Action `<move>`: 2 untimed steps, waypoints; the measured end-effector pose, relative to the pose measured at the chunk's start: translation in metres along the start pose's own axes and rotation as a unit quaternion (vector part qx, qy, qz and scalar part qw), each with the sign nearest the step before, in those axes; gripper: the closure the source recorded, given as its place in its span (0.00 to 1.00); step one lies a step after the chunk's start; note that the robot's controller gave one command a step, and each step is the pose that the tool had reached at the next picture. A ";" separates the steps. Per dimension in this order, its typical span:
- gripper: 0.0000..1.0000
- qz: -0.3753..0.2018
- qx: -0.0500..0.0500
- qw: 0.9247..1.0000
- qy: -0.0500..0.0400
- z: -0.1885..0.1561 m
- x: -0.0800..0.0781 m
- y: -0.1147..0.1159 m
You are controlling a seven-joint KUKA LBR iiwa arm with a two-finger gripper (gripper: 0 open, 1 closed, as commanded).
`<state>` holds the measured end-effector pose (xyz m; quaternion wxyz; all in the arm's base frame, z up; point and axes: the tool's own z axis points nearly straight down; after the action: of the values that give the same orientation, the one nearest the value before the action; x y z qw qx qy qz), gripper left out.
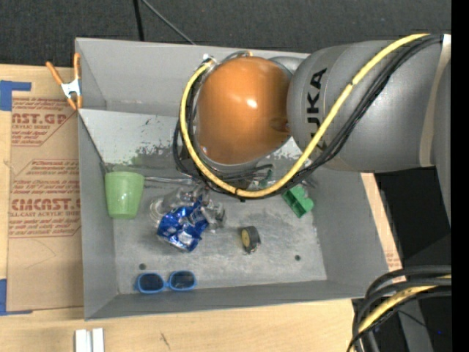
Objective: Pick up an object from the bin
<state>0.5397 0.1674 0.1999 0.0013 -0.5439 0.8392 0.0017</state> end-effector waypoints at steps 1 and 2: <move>1.00 0.000 0.000 1.000 0.000 0.000 0.000 0.000; 1.00 0.000 0.000 1.000 0.000 0.000 0.000 0.000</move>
Offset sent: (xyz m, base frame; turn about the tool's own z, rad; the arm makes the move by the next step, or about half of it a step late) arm 0.0000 0.0000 0.0000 0.0000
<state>0.5397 0.1675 0.1999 0.0013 -0.5439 0.8392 0.0017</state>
